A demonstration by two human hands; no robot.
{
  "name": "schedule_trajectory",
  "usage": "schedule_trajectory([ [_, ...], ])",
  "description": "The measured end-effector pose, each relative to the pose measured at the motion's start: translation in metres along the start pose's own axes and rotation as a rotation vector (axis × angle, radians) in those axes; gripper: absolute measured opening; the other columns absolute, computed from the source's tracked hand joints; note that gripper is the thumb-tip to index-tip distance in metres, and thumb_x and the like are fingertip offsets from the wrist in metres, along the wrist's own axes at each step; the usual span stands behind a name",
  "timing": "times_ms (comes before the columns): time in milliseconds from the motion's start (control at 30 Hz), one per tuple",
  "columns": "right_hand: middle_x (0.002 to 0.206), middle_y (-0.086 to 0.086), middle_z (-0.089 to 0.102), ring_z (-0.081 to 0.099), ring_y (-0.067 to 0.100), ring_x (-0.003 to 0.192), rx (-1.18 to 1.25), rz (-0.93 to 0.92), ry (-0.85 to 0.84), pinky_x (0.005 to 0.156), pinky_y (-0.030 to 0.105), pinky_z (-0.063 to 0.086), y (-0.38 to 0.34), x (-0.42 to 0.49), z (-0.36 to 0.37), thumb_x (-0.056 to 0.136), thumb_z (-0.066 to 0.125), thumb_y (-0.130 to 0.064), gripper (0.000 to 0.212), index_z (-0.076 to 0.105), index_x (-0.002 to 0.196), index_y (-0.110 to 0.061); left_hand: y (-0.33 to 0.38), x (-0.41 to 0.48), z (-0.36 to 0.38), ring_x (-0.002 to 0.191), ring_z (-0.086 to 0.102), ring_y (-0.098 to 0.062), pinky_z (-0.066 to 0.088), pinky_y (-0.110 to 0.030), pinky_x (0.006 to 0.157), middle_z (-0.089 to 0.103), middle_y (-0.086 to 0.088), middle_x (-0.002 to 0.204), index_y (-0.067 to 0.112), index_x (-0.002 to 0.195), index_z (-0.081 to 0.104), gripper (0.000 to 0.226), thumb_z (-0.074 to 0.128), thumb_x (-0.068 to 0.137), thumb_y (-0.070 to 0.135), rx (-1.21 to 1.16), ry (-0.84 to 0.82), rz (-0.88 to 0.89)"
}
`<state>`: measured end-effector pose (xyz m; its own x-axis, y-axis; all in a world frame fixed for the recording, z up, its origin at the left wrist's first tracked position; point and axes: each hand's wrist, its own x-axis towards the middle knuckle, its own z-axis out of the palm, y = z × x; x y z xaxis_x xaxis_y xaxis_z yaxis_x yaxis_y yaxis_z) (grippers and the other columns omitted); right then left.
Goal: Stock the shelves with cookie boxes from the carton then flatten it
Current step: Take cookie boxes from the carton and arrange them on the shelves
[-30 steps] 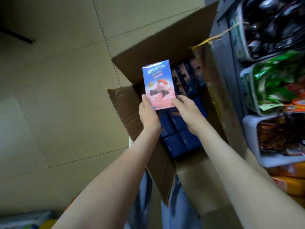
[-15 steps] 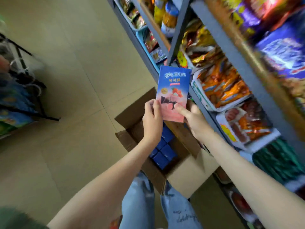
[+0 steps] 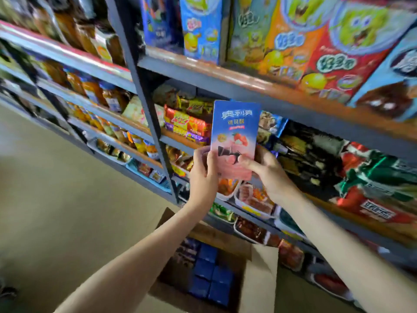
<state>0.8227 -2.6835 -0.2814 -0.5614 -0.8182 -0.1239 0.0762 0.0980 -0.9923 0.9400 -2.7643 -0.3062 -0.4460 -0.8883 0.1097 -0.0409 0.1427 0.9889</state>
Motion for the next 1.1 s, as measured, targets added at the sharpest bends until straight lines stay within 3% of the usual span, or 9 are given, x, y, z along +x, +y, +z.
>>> schedule_trajectory([
  [167, 0.106, -0.006, 0.071, 0.065, 0.012, 0.102, 0.020, -0.166, 0.082, 0.090, 0.032, 0.050, -0.061, -0.025, -0.025, 0.089, 0.063, -0.013, 0.025, 0.059, 0.111, -0.024, 0.067, 0.002, 0.027, 0.081, 0.057, 0.006, 0.046, -0.016, 0.070, 0.058, 0.015, 0.093, 0.018, 0.113, 0.047, 0.023, 0.034, 0.101, 0.034, -0.077, -0.034, 0.154],
  [300, 0.102, -0.012, 0.070, 0.065, 0.002, 0.096, -0.003, -0.274, 0.106, 0.082, 0.020, 0.051, -0.108, -0.043, -0.042, 0.087, 0.062, -0.010, 0.027, 0.058, 0.110, -0.025, 0.109, 0.004, 0.041, 0.086, 0.059, -0.005, 0.050, -0.030, 0.075, 0.058, 0.010, 0.095, 0.020, 0.111, 0.046, 0.027, 0.032, 0.098, 0.039, -0.129, -0.085, 0.270],
  [433, 0.109, -0.008, 0.070, 0.064, 0.007, 0.104, -0.075, -0.406, 0.135, 0.089, 0.025, 0.050, -0.165, -0.060, -0.061, 0.076, 0.074, -0.024, 0.042, 0.058, 0.114, -0.023, 0.162, 0.014, 0.055, 0.080, 0.054, 0.001, 0.043, -0.016, 0.070, 0.056, 0.012, 0.090, 0.022, 0.106, 0.047, 0.019, 0.033, 0.100, 0.033, -0.161, -0.112, 0.430],
  [600, 0.112, -0.011, 0.069, 0.062, 0.002, 0.106, -0.166, -0.552, 0.124, 0.087, 0.016, 0.048, -0.244, -0.076, -0.089, 0.074, 0.064, -0.029, 0.046, 0.058, 0.118, -0.019, 0.242, 0.028, 0.072, 0.071, 0.050, 0.006, 0.039, -0.011, 0.065, 0.053, 0.014, 0.082, 0.030, 0.094, 0.046, 0.014, 0.034, 0.095, 0.036, -0.223, -0.100, 0.639],
  [700, 0.114, -0.008, 0.069, 0.062, 0.004, 0.108, -0.231, -0.620, 0.127, 0.094, 0.020, 0.048, -0.286, -0.081, -0.107, 0.079, 0.062, -0.025, 0.039, 0.059, 0.117, -0.018, 0.286, 0.035, 0.086, 0.066, 0.049, 0.007, 0.039, -0.011, 0.061, 0.051, 0.011, 0.076, 0.026, 0.091, 0.046, 0.019, 0.032, 0.091, 0.039, -0.265, -0.061, 0.714],
  [800, 0.112, -0.009, 0.069, 0.063, 0.002, 0.106, -0.304, -0.661, 0.136, 0.091, 0.017, 0.048, -0.328, -0.089, -0.126, 0.084, 0.062, -0.016, 0.033, 0.060, 0.116, -0.019, 0.327, 0.039, 0.098, 0.064, 0.048, 0.008, 0.037, -0.007, 0.060, 0.049, 0.009, 0.072, 0.015, 0.091, 0.047, 0.022, 0.033, 0.095, 0.032, -0.255, -0.042, 0.814],
  [933, 0.104, -0.011, 0.071, 0.065, -0.002, 0.091, -0.474, -0.616, 0.203, 0.075, 0.007, 0.047, -0.388, -0.084, -0.161, 0.086, 0.064, -0.017, 0.021, 0.064, 0.107, -0.024, 0.378, 0.059, 0.120, 0.063, 0.049, 0.006, 0.036, -0.011, 0.058, 0.051, 0.009, 0.070, 0.024, 0.086, 0.046, 0.019, 0.036, 0.101, 0.028, -0.138, -0.110, 0.811],
  [1033, 0.107, 0.003, 0.072, 0.066, 0.017, 0.098, -0.549, -0.514, 0.290, 0.085, 0.027, 0.051, -0.420, -0.054, -0.196, 0.086, 0.066, -0.015, 0.019, 0.066, 0.105, -0.018, 0.415, 0.090, 0.147, 0.078, 0.051, -0.019, 0.029, -0.029, 0.064, 0.053, 0.003, 0.073, 0.015, 0.088, 0.050, 0.023, 0.038, 0.099, 0.032, 0.145, -0.181, 0.717],
  [1100, 0.107, 0.012, 0.071, 0.066, 0.024, 0.099, -0.608, -0.426, 0.361, 0.091, 0.036, 0.053, -0.430, -0.026, -0.216, 0.087, 0.066, -0.010, 0.017, 0.066, 0.103, -0.011, 0.430, 0.109, 0.165, 0.083, 0.055, -0.029, 0.035, -0.030, 0.066, 0.058, -0.007, 0.081, 0.011, 0.089, 0.052, 0.026, 0.039, 0.098, 0.032, 0.385, -0.225, 0.691],
])
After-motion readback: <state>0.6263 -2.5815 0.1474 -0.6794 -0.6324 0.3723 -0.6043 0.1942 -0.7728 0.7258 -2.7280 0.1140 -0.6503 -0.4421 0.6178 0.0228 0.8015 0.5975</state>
